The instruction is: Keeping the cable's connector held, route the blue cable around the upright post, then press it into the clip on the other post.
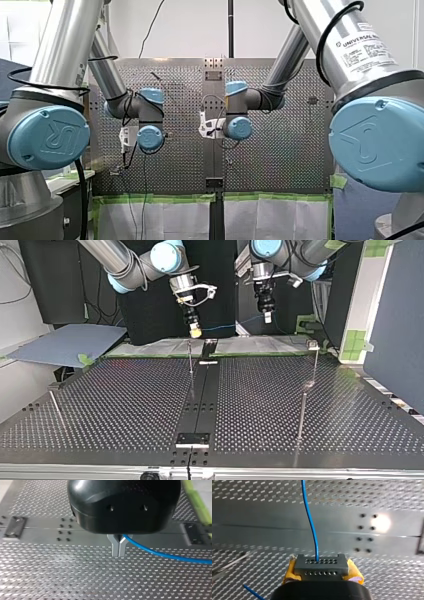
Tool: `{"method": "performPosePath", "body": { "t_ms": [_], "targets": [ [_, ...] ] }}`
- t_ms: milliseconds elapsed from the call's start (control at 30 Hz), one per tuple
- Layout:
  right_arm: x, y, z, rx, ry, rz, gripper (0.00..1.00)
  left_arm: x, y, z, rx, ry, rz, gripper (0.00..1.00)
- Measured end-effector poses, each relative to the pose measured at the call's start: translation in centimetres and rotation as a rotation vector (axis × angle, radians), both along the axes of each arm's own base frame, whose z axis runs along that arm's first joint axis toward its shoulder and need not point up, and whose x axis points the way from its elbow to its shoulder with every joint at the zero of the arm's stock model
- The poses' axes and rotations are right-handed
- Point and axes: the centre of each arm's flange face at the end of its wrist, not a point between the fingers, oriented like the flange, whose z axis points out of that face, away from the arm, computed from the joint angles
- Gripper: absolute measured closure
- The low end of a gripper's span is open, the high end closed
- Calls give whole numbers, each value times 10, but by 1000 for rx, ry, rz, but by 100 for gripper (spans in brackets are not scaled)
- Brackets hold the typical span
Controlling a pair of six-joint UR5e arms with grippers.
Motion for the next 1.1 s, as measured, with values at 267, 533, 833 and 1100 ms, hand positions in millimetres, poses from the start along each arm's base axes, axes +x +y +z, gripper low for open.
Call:
{"method": "performPosePath", "body": {
  "t_ms": [267,533,833,1100],
  "targets": [
    [10,-12,61,-39,-62,31,100,21,-1,43,-38,-62,61,100],
    [15,-18,120,-71,-122,55,100,39,2,88,-72,-119,113,100],
    [18,-23,172,-104,-185,76,100,54,9,145,-110,-188,156,100],
    [23,-29,171,-100,-194,96,100,63,16,196,-138,-247,177,100]
  ]
}}
